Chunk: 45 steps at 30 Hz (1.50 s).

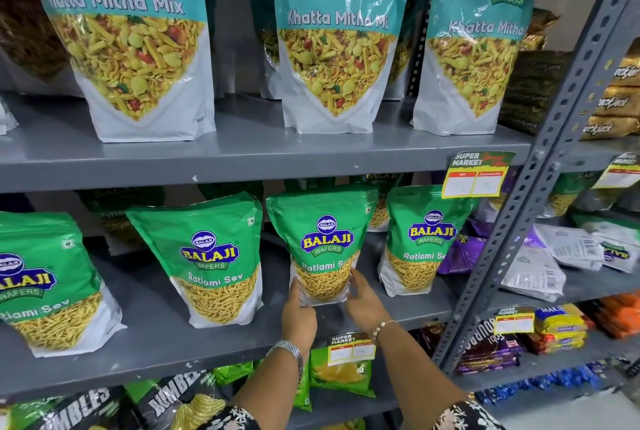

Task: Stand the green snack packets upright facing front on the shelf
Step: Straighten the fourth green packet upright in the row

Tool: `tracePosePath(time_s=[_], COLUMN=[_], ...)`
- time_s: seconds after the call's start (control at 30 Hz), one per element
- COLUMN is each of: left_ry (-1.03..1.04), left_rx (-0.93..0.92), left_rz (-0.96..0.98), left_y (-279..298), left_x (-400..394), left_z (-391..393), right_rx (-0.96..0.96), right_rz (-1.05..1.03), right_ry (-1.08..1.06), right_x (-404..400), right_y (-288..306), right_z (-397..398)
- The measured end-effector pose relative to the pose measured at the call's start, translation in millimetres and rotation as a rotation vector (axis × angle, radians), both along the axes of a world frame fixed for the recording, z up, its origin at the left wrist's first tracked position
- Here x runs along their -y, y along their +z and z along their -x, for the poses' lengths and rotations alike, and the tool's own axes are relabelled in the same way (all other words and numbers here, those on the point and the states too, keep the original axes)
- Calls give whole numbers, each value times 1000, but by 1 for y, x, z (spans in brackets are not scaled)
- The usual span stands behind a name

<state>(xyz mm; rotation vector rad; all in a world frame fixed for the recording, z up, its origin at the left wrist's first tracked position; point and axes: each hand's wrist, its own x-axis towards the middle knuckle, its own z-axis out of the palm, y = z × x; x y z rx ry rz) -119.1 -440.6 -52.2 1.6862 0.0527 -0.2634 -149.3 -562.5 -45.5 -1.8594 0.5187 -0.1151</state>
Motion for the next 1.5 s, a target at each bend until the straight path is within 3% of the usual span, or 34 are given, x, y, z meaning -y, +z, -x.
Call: tracePosePath(time_s=[0.23,0.37,0.47,0.53,0.7,0.77,0.9,1.5], left_ry=[2,319,597,679,441,304,126,130], left_rx=[6,88,80,80,169,146,154,154], left_rz=[26,80,12,32,-99,-75,5,66], left_y=[1,-27,-32,-20,-6,-10,-13,-15], left_x=[-16,-62,-112,-143,-192,-201,-206,-193], left_z=[10,33,20,-1,-42,-51,-57,-56], right_rx=[-11,-9,-9,-28,-79,-77,-95,-43], right_rz=[32,133,140,8,-16,160,-19,-37], right_ry=[-6,-272,-70,143,303,303,274,243], right_x=[-1,-29,-70,-98,-139,-148,-161,-154], right_y=[-1,-5,-12,-15,-23,-23,-26,-45], right_z=[6,19,10,-1,-30,-36,-41,-50])
